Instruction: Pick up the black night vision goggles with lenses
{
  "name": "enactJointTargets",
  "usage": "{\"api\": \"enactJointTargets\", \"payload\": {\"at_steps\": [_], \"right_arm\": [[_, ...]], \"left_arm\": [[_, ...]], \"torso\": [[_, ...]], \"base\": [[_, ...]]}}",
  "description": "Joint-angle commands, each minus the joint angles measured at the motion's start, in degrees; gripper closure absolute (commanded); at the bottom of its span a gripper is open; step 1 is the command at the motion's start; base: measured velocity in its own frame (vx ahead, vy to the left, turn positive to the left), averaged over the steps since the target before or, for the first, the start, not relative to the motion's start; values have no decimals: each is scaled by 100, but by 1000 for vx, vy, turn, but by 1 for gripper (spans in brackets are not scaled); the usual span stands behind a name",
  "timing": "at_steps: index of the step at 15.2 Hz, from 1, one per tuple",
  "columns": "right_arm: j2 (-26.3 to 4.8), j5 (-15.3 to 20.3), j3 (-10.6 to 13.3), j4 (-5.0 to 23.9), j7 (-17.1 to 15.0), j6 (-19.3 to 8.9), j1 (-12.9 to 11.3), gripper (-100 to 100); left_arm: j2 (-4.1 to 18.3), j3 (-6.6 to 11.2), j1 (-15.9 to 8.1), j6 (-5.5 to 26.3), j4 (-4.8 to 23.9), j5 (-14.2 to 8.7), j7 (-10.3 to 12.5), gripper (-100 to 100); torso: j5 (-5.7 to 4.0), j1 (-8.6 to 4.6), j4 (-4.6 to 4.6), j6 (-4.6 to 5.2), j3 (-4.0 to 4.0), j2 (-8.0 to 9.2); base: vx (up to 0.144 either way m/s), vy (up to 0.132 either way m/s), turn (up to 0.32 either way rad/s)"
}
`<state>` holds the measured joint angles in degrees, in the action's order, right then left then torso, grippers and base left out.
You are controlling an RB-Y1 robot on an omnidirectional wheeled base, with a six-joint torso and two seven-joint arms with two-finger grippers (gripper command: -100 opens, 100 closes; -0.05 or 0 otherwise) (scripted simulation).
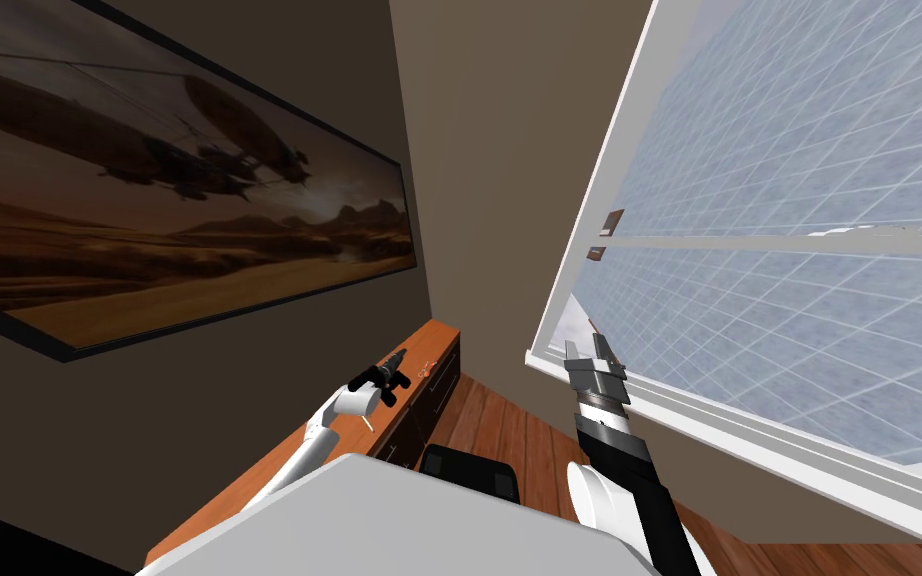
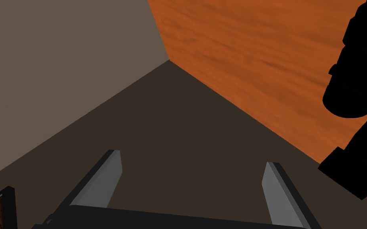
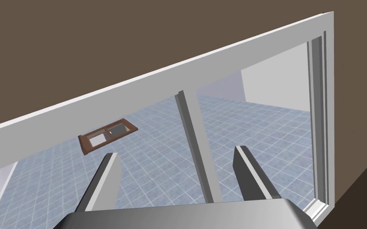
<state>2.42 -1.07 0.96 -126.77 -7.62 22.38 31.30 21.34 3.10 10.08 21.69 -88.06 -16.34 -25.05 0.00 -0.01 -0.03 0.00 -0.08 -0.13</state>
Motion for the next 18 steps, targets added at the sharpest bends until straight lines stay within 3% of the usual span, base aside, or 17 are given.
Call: {"api": "enactJointTargets", "payload": {"at_steps": [1,3,4,6,7,9,10,12,13,15,18], "right_arm": [[0,0,0,0,0,0,0,0],[0,0,0,0,0,0,0,0],[0,0,0,0,0,0,0,0],[0,0,0,0,0,0,0,0],[0,0,0,0,0,0,0,0],[0,0,0,0,0,0,0,0],[0,0,0,0,0,0,0,0],[0,0,0,0,0,0,0,0],[0,0,0,0,0,0,0,0],[0,0,0,0,0,0,0,0],[0,0,0,0,0,0,0,0]], "left_arm": [[117,35,-151,286,286,-123,-131,-100],[117,35,-151,409,300,-123,-131,-100],[212,67,-283,628,518,-225,-242,-100],[212,67,-283,734,551,-225,-242,-100],[304,99,-412,928,790,-325,-352,-100],[304,99,-412,1055,799,-325,-352,-100],[392,130,-540,1242,1043,-424,-460,-100],[392,130,-540,1370,1043,-424,-460,-100],[478,160,-666,1558,1264,-522,-566,-100],[478,160,-666,1679,1282,-522,-566,-100],[637,217,-907,2122,1740,-709,-769,-100]], "torso": [[0,0,0,0,0,0],[0,1,0,0,-1,-1],[0,-1,0,0,0,0],[-1,-2,-1,0,-2,-3],[0,-1,0,0,-1,-2],[0,0,-1,0,-2,-4],[0,1,0,0,-1,-2],[0,-1,0,0,-1,-2],[0,-2,0,0,0,0],[-1,-2,0,0,-2,-3],[0,-1,0,0,-1,-3]], "base": [[28,-5,-6],[30,-7,-5],[34,-13,-4],[34,-9,-4],[34,-7,-6],[34,-4,-6],[32,-6,-8],[31,-9,-5],[33,-8,-6],[32,-8,-8],[37,-7,-11]]}}
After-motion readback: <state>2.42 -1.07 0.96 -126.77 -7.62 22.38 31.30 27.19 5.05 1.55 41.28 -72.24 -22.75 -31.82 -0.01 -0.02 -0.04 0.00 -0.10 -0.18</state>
